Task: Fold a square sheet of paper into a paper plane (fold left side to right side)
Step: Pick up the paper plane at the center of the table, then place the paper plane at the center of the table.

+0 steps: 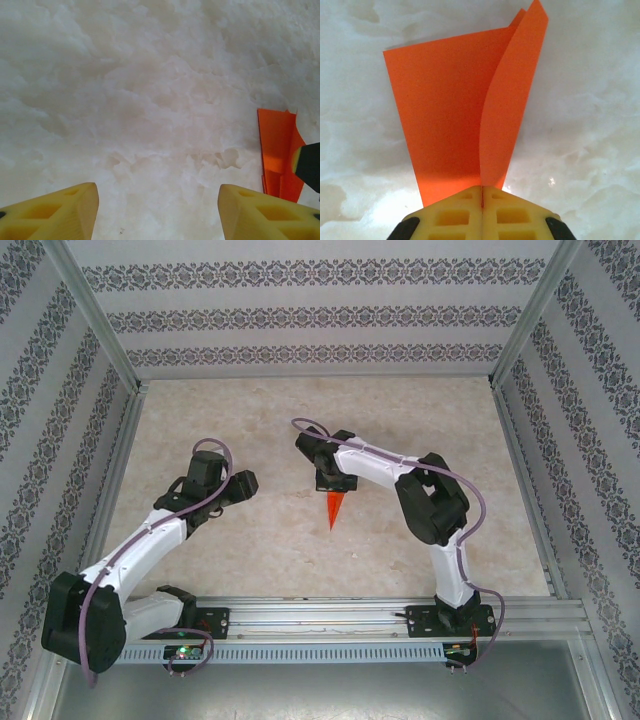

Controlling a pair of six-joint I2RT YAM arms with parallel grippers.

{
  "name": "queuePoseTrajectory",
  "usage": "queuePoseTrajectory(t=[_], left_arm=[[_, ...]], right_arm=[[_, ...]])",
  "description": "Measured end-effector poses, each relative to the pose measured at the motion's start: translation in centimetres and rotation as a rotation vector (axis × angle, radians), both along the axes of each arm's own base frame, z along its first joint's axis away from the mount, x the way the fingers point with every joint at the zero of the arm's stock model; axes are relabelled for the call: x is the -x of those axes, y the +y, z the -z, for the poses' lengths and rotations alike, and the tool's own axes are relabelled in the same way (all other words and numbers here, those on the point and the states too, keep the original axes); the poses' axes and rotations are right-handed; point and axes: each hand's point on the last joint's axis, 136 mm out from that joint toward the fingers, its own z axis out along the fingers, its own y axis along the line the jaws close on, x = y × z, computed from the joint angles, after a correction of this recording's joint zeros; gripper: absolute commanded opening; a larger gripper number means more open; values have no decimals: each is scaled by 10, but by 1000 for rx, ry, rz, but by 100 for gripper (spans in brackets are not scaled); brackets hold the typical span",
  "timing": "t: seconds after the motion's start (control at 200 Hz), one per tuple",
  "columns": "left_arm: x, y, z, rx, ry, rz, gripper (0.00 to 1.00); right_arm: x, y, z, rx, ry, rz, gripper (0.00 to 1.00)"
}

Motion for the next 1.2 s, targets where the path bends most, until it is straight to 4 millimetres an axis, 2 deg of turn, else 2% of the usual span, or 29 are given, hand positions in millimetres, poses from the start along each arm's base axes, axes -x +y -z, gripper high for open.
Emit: queuePoseTrajectory(t=[0.21,0.45,0.67,0.839,0.994,1.199], left_arm=[[2,4,-12,16,-30,-9,69],[6,7,-19,54,-5,-9,72],[14,15,-52,90,-78,-35,77],[22,23,-73,90,-131,-59,80],[29,31,-79,79,-153,-84,82],[34,39,-71,61,-154,-116,83]], right_arm=[[5,-7,-26,-28,-57,-4,0],[1,-9,-69,-81,-192,-46,0],[-21,8,-106,-187,-319,-154,0],[-37,25,-133,-396,-397,-250,0],[-51,44,-152,-631,-455,-325,0],[-47,65,-149,-800,-438,-401,0]])
